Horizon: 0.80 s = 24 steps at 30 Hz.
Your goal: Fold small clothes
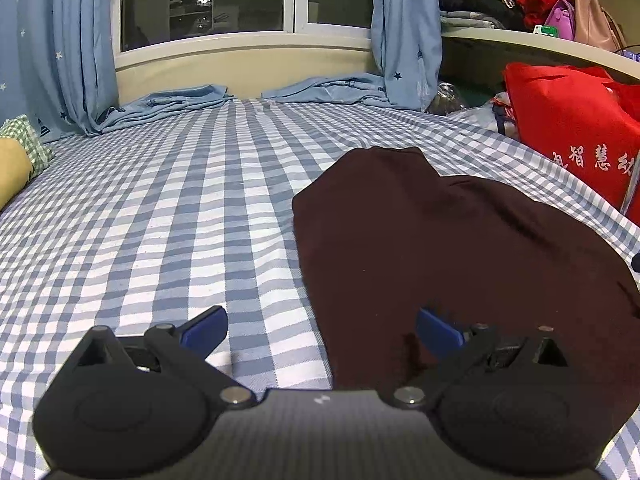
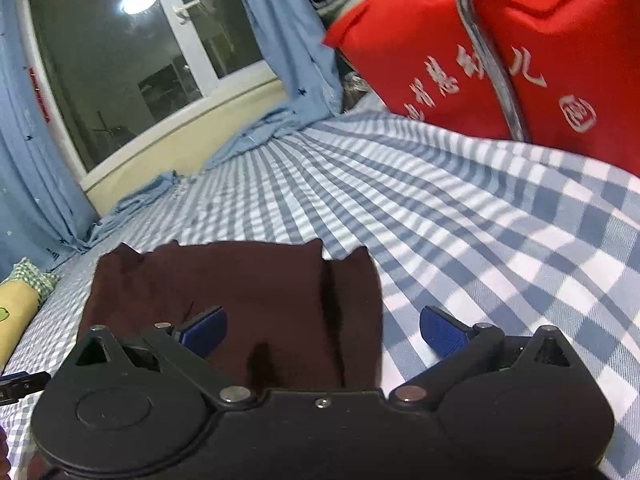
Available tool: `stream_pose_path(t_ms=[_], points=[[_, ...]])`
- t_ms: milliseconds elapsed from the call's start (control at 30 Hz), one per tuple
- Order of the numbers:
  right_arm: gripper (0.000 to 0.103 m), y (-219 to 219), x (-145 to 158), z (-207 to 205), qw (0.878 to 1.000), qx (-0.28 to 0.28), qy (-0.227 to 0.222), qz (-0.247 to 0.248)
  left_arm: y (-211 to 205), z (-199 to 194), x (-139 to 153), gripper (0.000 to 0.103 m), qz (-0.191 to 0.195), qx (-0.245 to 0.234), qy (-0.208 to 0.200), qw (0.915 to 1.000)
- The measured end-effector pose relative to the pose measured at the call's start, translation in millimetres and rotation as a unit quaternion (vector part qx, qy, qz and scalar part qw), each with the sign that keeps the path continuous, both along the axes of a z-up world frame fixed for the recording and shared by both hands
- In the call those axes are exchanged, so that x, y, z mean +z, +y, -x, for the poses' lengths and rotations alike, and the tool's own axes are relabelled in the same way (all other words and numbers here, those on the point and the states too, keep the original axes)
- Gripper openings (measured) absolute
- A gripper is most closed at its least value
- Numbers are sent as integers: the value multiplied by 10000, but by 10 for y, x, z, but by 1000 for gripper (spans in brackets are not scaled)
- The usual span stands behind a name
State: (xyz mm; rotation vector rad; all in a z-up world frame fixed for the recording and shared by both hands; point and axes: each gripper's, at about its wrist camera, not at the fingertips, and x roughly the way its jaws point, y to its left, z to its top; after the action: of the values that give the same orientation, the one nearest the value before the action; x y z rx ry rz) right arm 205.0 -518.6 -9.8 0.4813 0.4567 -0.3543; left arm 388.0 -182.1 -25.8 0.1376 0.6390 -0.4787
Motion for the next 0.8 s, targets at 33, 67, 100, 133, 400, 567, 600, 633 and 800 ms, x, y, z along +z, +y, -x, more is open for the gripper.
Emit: stream_pose_path(t_ms=[33, 67, 100, 133, 400, 567, 600, 633, 800], points=[[97, 39, 38, 13, 10000, 28, -25, 83, -8, 0, -4, 102, -6, -22, 0, 10000], [97, 59, 58, 2, 9998, 102, -24, 169, -6, -6, -3, 102, -18, -45, -8, 10000], [97, 67, 66, -17, 9996, 160, 10, 221, -17, -9, -14, 102, -50, -61, -24, 10000], [97, 72, 67, -44, 9994, 164, 91, 274, -31, -18, -31, 102, -104, -61, -31, 9999], [98, -133, -155, -208, 9972, 356, 228, -621, -33, -245, -232, 103, -167, -221, 451, 9986], [88, -49, -168, -343, 9974, 462, 336, -436, 45, -605, -308, 103, 312, -383, 1309, 9902], [84, -18, -162, -369, 9975, 469, 379, -362, 18, -639, -300, 103, 260, -469, 1323, 9898], [81, 1, -161, -388, 9975, 476, 406, -318, -26, -666, -303, 103, 165, -554, 1304, 9898], [58, 6, -166, -365, 9978, 474, 364, -290, -200, -749, -316, 101, 94, -864, 1328, 9873]])
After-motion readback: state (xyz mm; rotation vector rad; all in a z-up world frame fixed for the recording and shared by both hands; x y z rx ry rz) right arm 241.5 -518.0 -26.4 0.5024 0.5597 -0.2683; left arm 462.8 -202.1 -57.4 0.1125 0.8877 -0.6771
